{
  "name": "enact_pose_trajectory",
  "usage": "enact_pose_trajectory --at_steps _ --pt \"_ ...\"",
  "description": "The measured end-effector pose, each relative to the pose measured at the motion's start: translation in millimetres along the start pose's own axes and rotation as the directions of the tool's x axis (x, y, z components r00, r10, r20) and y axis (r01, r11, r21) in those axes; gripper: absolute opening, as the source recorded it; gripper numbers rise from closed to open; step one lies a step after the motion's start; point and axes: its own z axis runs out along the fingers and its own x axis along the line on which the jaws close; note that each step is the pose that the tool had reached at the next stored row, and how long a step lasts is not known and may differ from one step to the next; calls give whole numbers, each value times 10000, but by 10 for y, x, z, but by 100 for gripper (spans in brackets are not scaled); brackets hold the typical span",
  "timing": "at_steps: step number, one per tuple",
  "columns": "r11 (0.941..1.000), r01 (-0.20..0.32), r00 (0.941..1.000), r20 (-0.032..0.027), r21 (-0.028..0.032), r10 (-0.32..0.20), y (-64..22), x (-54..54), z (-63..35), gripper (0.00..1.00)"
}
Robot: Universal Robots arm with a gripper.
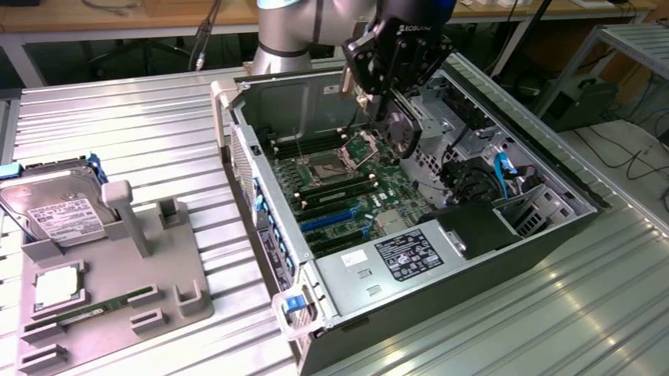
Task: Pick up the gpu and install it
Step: 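Pick up the gpu and move the gpu toward the slot, then insert the gpu into the slot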
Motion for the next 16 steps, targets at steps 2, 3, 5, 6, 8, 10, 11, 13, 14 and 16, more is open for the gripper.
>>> enact_pose_trajectory --at_steps 2,3,5,6,8,10,11,13,14,16 --pt "10000 -1 10000 9 1 1 -5 -221 11 28" --pt "10000 -1 10000 11 1 1 -6 -267 14 28" --pt "10000 0 10000 11 0 0 -6 -267 14 28" --pt "10000 -1 10000 11 1 1 -6 -267 14 28" --pt "10000 -1 10000 11 1 1 -6 -267 14 28" --pt "10000 3 10000 11 0 -3 -5 -267 15 28" --pt "9999 146 9999 15 -1 -146 -3 -267 14 28" --pt "9990 442 9990 24 -9 -442 -2 -267 14 28" --pt "9987 501 9987 25 -12 -501 -3 -268 14 28" --pt "9969 791 9969 35 -29 -791 -3 -267 14 28"
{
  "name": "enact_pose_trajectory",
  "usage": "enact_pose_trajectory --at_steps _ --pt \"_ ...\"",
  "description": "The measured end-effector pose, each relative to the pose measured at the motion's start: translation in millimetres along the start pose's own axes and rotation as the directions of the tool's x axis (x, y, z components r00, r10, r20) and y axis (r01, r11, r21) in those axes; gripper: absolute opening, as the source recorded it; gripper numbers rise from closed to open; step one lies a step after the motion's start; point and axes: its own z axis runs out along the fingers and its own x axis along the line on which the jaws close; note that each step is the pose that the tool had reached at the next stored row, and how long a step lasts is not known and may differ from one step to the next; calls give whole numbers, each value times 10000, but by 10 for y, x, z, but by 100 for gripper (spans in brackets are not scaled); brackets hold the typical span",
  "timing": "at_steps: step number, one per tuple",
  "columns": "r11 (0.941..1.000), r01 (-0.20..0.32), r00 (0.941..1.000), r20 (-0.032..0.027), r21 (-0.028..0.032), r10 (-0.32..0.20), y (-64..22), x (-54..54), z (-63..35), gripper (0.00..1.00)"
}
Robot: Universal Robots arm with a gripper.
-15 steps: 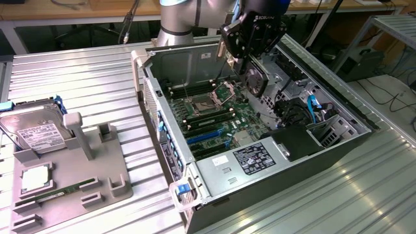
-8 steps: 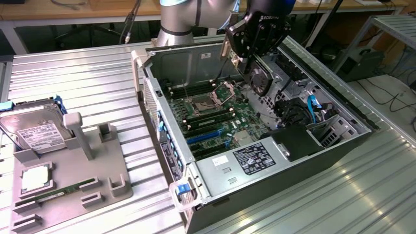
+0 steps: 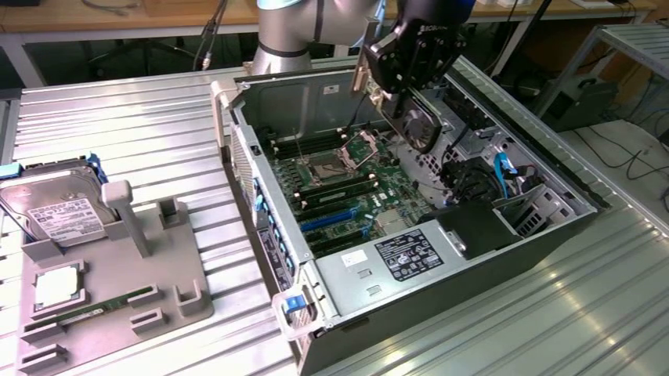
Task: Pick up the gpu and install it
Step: 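Insert the gpu into the slot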
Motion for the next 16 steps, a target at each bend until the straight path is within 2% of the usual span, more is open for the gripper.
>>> enact_pose_trajectory --at_steps 7,12,16 --pt "9978 658 9978 22 -46 -658 0 0 0 28" --pt "9930 1178 9930 37 -54 -1177 0 0 0 28" --pt "9884 1514 9885 63 -117 -1514 0 2 -1 28"
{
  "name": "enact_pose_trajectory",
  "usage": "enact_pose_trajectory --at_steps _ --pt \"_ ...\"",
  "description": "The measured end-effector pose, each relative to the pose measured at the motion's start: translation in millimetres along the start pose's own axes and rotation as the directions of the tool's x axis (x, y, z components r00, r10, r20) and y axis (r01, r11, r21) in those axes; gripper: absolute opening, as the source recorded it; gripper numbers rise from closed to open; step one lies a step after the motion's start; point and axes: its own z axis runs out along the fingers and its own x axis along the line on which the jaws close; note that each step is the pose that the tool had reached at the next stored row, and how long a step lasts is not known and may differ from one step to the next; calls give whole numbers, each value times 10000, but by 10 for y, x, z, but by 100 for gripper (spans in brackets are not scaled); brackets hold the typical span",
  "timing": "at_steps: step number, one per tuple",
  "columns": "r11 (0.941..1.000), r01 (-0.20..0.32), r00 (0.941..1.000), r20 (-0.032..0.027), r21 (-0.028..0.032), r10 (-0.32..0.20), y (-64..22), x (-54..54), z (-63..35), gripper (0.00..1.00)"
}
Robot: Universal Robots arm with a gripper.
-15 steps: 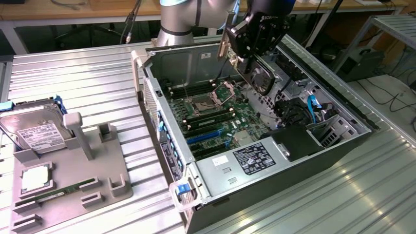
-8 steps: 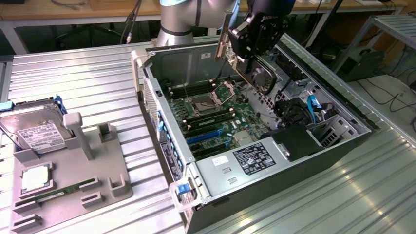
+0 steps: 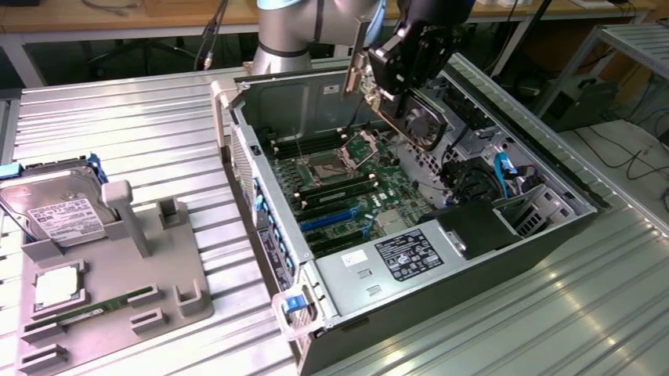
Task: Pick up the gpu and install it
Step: 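Insert the gpu into the slot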
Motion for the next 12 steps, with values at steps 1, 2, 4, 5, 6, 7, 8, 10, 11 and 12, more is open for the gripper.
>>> enact_pose_trajectory --at_steps 1,2,4,5,6,7,8,10,11,12 --pt "10000 83 10000 1 -1 -83 0 0 0 28" --pt "9998 186 9998 2 -4 -186 0 -1 0 28" --pt "9993 361 9993 4 -4 -361 0 -1 0 28" --pt "9986 531 9986 7 -5 -531 0 0 0 28" --pt "9980 632 9980 9 -7 -632 0 1 0 28" --pt "9975 713 9975 9 -7 -713 0 1 0 28" --pt "9966 819 9966 11 -7 -819 1 2 -1 28" --pt "9952 979 9952 13 -7 -979 1 4 -1 28" --pt "9943 1063 9943 14 -8 -1063 1 5 -1 28" --pt "9933 1154 9933 16 -8 -1153 2 6 -1 28"
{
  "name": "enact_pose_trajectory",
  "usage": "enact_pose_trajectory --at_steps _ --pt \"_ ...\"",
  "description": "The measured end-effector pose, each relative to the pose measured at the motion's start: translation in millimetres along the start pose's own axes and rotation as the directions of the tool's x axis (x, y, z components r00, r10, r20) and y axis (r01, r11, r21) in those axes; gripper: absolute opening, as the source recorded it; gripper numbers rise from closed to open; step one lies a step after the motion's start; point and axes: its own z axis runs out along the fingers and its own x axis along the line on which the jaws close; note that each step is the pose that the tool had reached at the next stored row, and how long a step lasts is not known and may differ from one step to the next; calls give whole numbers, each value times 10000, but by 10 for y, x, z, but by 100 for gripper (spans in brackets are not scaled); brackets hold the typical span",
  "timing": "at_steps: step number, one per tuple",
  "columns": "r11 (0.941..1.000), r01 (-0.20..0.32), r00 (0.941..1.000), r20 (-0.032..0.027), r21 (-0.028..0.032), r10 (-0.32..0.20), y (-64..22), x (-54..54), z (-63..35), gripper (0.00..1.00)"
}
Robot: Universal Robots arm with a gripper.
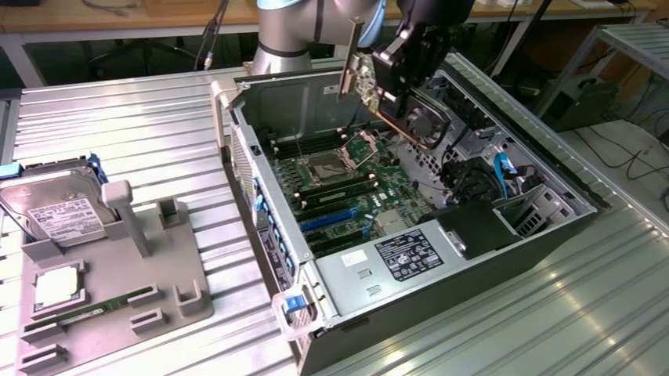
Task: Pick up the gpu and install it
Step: 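Insert the gpu into the slot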
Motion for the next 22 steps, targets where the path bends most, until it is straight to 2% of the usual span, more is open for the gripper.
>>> enact_pose_trajectory --at_steps 11,22 --pt "9965 839 9965 11 -4 -839 1 4 -1 28" --pt "9879 1551 9879 22 -6 -1551 3 7 -1 28"
